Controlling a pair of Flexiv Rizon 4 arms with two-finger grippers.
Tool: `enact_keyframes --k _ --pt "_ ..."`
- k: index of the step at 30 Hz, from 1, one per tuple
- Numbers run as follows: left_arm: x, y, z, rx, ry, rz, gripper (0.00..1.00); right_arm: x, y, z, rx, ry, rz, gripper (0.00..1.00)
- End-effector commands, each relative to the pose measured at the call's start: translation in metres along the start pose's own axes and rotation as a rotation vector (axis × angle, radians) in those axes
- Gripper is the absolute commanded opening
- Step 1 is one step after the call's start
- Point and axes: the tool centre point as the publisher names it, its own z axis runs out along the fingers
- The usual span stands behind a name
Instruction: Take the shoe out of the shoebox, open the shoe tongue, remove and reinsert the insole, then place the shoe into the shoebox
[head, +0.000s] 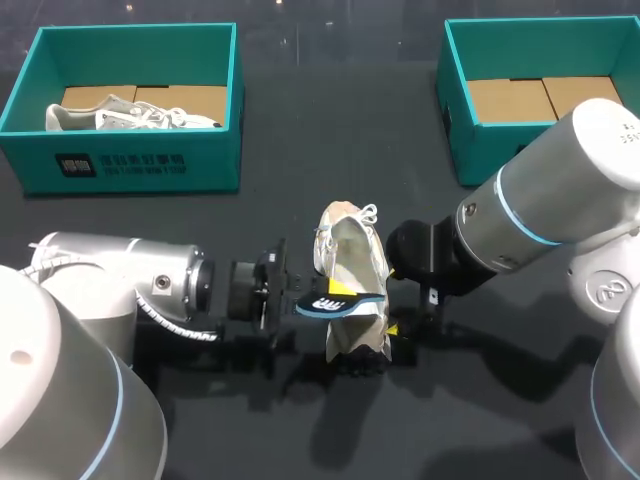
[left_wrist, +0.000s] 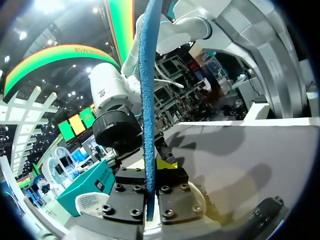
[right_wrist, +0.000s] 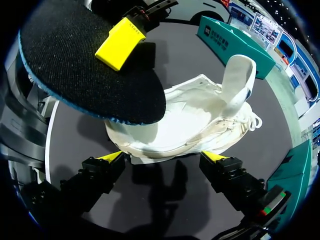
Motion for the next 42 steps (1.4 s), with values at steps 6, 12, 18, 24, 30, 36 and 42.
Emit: enact_keyframes --k 6,12,18,24,30,36,42 --pt "-0.003 0.002 0.008 -0.015 0.002 0.002 0.0 0.001 -0.001 0.001 -0.001 -0.002 0.0 1.0" --pt "-0.003 0.006 0.012 -0.027 0.0 -0.005 0.0 0.001 -0.001 0.001 -0.001 -0.002 0.0 1.0" --pt "-0.004 0.01 0.014 -0.043 -0.008 -0.014 0.0 0.001 -0.001 0.001 -0.001 -0.002 0.0 1.0" --pt "-0.004 0.017 0.015 -0.069 -0.012 -0.033 0.0 0.001 -0.001 0.001 -0.001 -0.002 0.0 1.0" --pt "-0.004 0.024 0.013 -0.09 -0.022 -0.052 0.0 0.001 -0.001 0.001 -0.001 -0.002 0.0 1.0" --pt "-0.006 0.031 0.013 -0.102 -0.033 -0.067 0.0 0.001 -0.001 0.001 -0.001 -0.002 0.0 1.0" --pt "-0.006 0.041 0.012 -0.118 -0.04 -0.085 0.0 0.001 -0.001 0.001 -0.001 -0.002 0.0 1.0"
